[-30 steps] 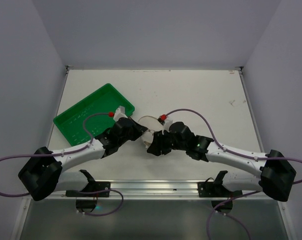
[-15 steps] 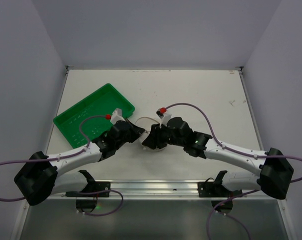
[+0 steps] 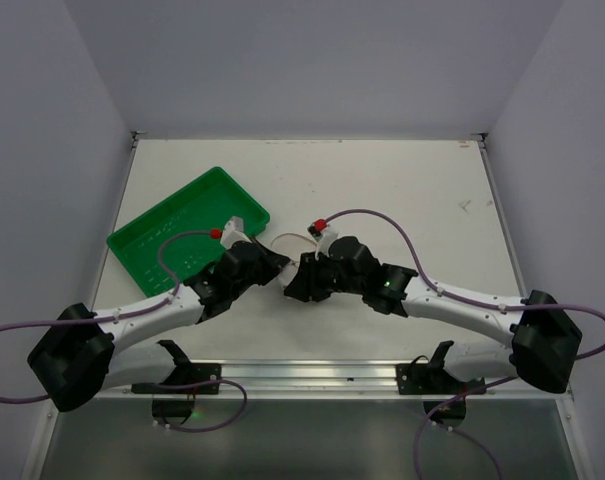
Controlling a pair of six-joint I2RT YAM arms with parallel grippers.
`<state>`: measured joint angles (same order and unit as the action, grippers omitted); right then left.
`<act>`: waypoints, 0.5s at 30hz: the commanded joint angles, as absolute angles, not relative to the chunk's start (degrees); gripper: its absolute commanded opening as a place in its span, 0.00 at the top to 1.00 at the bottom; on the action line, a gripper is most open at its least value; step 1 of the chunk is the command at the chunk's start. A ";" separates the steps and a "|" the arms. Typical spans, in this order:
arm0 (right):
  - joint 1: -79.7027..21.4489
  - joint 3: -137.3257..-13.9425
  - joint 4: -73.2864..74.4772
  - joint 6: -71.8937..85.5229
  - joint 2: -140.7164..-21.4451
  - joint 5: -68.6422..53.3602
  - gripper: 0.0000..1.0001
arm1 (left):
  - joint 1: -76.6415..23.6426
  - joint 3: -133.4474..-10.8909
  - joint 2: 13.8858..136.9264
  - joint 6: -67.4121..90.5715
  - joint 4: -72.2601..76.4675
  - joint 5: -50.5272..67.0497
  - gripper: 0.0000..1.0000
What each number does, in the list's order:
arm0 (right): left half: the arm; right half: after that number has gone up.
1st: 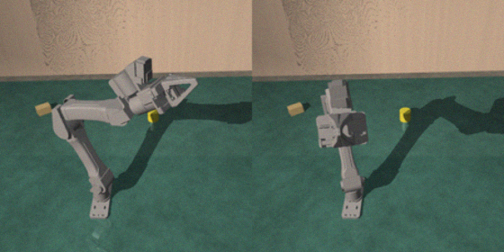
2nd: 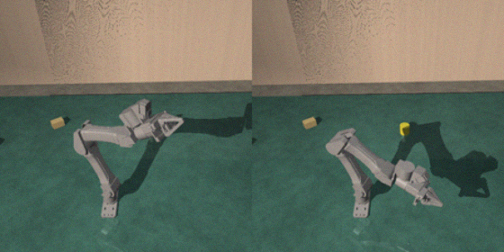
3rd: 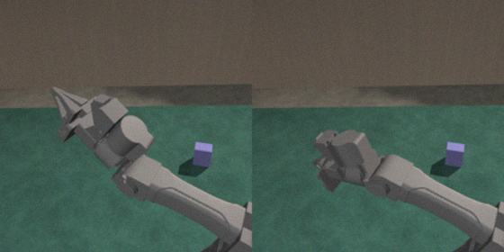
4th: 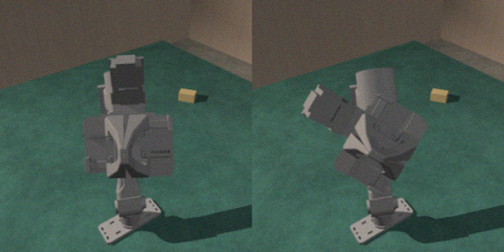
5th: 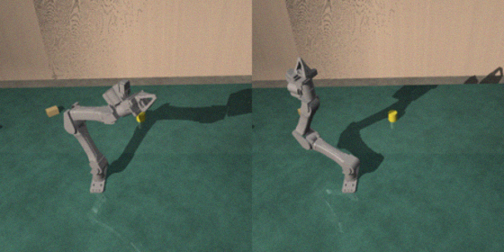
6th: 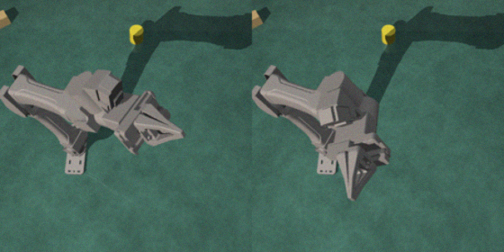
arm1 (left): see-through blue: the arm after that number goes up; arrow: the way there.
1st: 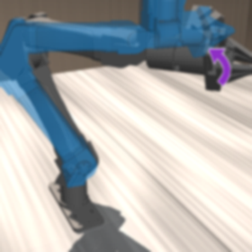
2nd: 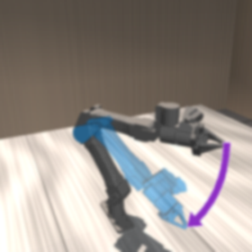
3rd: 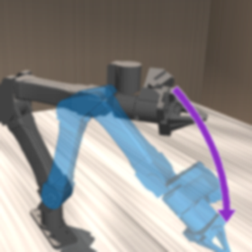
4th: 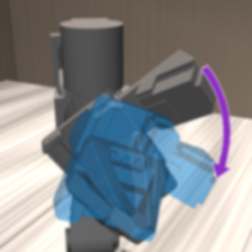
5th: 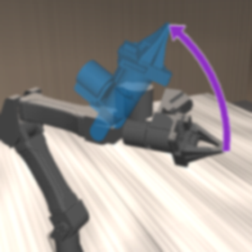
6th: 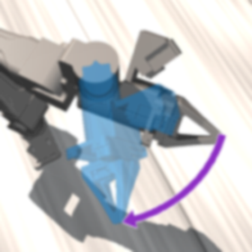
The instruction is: Unzip the laundry bag and remove the bra
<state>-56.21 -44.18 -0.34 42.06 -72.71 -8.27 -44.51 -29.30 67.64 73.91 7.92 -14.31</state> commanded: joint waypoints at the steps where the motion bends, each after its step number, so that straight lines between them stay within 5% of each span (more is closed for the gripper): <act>1: -56.43 -46.32 -1.14 42.89 -74.09 -9.67 0.71 | -45.00 -29.71 66.09 73.04 8.53 -17.49 1.00; 15: -56.43 -46.93 -2.81 41.22 -76.03 -7.74 0.75 | -45.44 -28.74 64.43 73.21 8.26 -16.17 1.00</act>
<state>-56.29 -44.36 -0.82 42.22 -75.81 -9.96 -44.71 -29.15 66.08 73.87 7.60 -14.61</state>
